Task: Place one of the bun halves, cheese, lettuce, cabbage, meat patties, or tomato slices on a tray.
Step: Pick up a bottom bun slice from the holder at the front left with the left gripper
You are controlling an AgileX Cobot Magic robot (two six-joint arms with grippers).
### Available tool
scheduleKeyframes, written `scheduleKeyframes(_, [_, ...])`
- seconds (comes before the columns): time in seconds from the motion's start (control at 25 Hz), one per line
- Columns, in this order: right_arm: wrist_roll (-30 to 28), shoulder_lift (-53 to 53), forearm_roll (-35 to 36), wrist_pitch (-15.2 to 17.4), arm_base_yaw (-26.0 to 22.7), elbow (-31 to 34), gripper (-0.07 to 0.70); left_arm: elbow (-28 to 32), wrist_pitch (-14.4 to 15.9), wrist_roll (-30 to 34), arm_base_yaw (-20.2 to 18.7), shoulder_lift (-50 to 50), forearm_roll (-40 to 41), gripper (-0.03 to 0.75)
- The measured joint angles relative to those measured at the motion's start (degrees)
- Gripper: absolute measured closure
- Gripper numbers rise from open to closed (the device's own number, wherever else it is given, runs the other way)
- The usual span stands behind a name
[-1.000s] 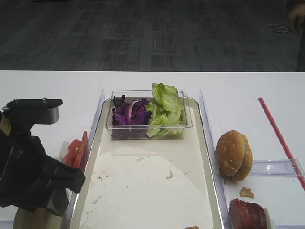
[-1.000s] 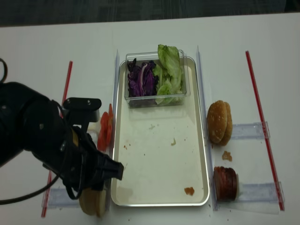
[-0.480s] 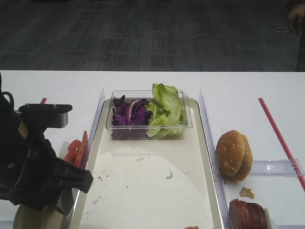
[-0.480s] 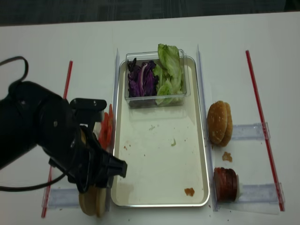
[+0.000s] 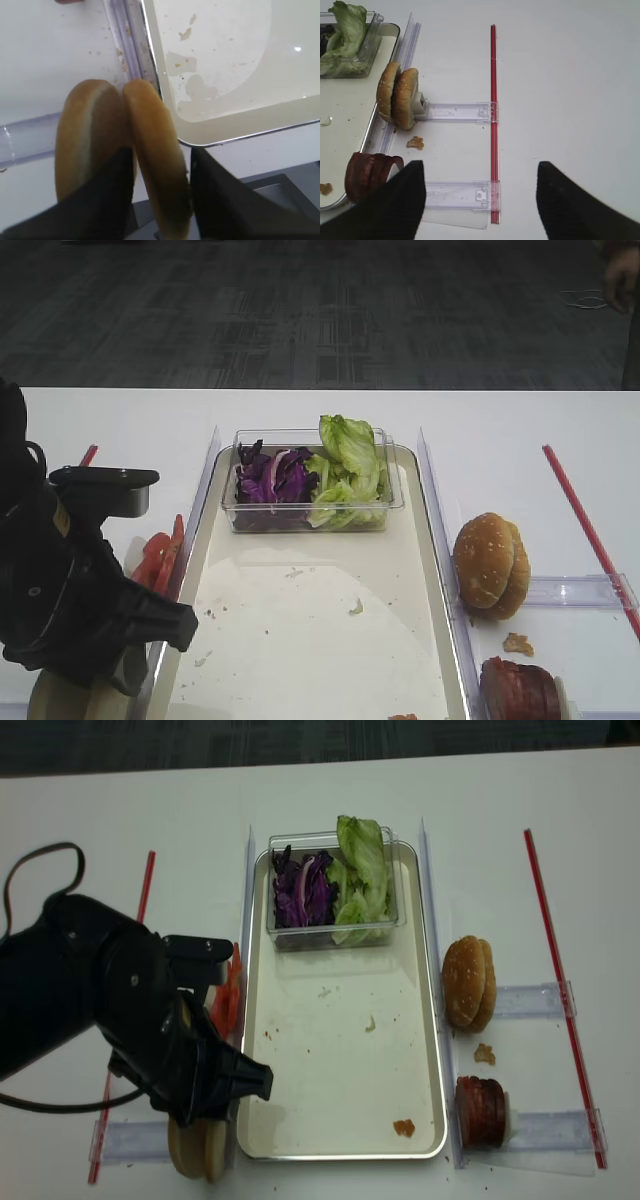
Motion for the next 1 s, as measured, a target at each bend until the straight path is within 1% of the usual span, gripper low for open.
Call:
scheduleKeyframes(0.12, [0.0, 0.0, 0.0, 0.0, 0.0, 0.0, 0.14, 0.0, 0.0, 0.0, 0.0, 0.0, 0.5, 0.515])
scheduleKeyframes(0.2, [0.0, 0.0, 0.0, 0.0, 0.0, 0.0, 0.14, 0.0, 0.0, 0.0, 0.0, 0.0, 0.8, 0.542])
scheduleKeyframes(0.52, [0.0, 0.0, 0.0, 0.0, 0.0, 0.0, 0.14, 0.0, 0.0, 0.0, 0.0, 0.0, 1.4, 0.61])
scheduleKeyframes(0.92, [0.1, 0.0, 0.0, 0.0, 0.0, 0.0, 0.14, -0.1, 0.2, 0.0, 0.0, 0.0, 1.4, 0.622])
scheduleKeyframes(1.0, [0.1, 0.0, 0.0, 0.0, 0.0, 0.0, 0.14, -0.6, 0.7, 0.0, 0.0, 0.0, 1.4, 0.622])
